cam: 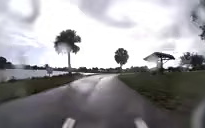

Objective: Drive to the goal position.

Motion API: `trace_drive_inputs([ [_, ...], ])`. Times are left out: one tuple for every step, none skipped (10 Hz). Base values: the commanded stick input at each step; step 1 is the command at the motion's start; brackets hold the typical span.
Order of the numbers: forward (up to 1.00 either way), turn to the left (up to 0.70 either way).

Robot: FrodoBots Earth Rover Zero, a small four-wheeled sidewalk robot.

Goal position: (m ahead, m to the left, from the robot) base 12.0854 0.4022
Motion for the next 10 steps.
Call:
trace_drive_inputs([
  [1.0,0.0],
  [1.0,0.0],
  [1.0,0.0],
  [1.0,0.0],
  [1.0,0.0],
  [1.0,-0.14],
  [1.0,-0.34],
  [1.0,-0.24],
  [1.0,0.0],
  [1.0,0.0],
])
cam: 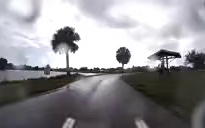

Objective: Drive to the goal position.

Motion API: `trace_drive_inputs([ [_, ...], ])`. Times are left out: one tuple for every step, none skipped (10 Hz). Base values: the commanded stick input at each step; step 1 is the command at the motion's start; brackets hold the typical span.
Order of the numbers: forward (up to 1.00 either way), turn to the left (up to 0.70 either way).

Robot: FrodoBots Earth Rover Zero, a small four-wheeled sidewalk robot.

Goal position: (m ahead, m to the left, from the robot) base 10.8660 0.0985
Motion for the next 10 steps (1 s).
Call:
trace_drive_inputs([
  [1.0,0.0],
  [1.0,0.0],
  [1.0,0.0],
  [1.0,0.0],
  [1.0,0.0],
  [1.0,0.0],
  [1.0,0.0],
  [1.0,0.0],
  [1.0,0.0],
  [1.0,0.0],
])
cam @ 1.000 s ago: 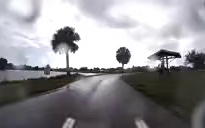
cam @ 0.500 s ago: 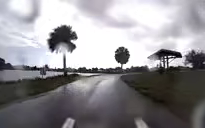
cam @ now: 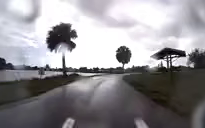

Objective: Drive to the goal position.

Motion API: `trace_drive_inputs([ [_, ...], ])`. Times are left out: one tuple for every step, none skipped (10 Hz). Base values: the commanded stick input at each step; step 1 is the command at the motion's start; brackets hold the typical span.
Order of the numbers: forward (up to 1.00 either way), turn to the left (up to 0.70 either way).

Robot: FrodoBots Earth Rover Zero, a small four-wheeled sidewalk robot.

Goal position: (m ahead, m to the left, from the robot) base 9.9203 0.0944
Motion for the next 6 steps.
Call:
trace_drive_inputs([
  [1.0,0.0],
  [1.0,0.0],
  [1.0,-0.01],
  [1.0,-0.3],
  [1.0,-0.4],
  [1.0,-0.4],
])
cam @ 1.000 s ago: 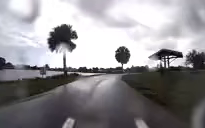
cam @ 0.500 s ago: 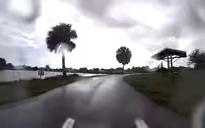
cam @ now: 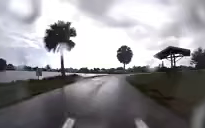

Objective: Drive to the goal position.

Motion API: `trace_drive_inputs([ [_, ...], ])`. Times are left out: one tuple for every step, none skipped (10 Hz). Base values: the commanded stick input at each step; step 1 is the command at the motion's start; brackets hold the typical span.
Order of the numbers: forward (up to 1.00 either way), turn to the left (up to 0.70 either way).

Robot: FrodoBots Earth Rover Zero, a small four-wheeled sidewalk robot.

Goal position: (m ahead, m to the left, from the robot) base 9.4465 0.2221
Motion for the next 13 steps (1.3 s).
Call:
trace_drive_inputs([
  [1.0,-0.4],
  [1.0,-0.11],
  [1.0,0.0],
  [1.0,0.0],
  [1.0,0.0],
  [1.0,0.0],
  [1.0,0.0],
  [1.0,0.0],
  [1.0,0.0],
  [1.0,0.0],
  [1.0,0.0],
  [1.0,0.0],
  [1.0,0.0],
])
